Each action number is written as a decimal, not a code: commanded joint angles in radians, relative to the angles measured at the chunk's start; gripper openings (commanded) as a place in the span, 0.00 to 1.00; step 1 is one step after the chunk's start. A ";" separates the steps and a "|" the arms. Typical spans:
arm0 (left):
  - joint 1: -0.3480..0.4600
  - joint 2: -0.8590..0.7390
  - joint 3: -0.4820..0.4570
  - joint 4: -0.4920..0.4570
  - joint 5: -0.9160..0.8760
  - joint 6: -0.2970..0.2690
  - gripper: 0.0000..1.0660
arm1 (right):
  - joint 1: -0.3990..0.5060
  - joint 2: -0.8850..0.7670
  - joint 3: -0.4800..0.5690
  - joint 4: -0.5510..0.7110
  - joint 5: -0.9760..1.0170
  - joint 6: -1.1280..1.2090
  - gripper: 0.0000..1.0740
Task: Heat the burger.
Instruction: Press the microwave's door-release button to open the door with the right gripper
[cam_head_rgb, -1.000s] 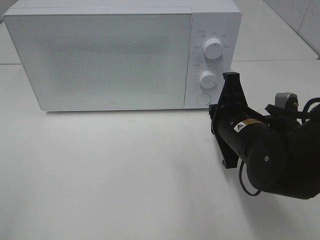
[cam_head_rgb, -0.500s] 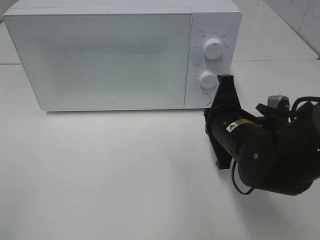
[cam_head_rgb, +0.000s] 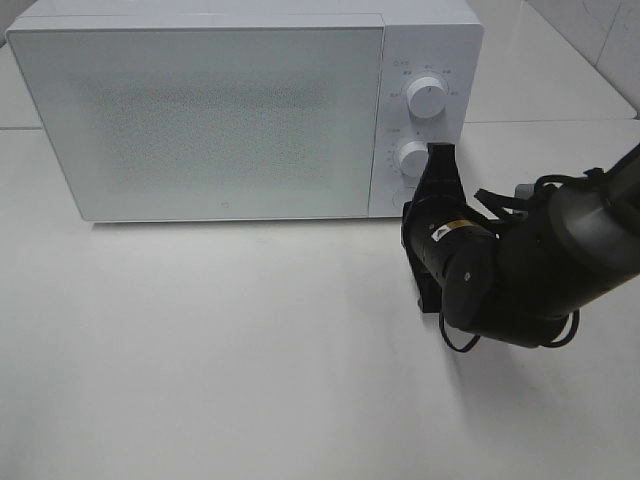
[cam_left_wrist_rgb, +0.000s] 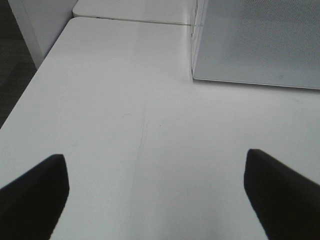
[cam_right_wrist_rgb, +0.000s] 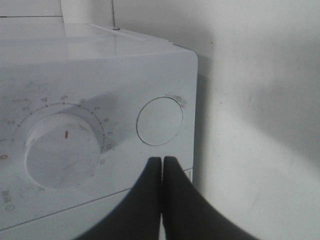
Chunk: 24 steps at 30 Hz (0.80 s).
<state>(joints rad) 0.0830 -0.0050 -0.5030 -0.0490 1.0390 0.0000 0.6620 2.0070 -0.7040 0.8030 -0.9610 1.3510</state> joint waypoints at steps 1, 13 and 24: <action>-0.004 -0.019 0.004 -0.003 -0.002 0.000 0.82 | -0.015 0.011 -0.023 -0.020 0.005 0.010 0.00; -0.004 -0.019 0.004 -0.003 -0.002 0.000 0.82 | -0.054 0.075 -0.091 -0.056 0.013 0.017 0.00; -0.004 -0.019 0.004 -0.003 -0.002 0.000 0.82 | -0.088 0.094 -0.111 -0.063 0.030 0.011 0.00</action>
<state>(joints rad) 0.0830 -0.0050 -0.5030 -0.0490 1.0390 0.0000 0.5780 2.0960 -0.8050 0.7530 -0.9390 1.3680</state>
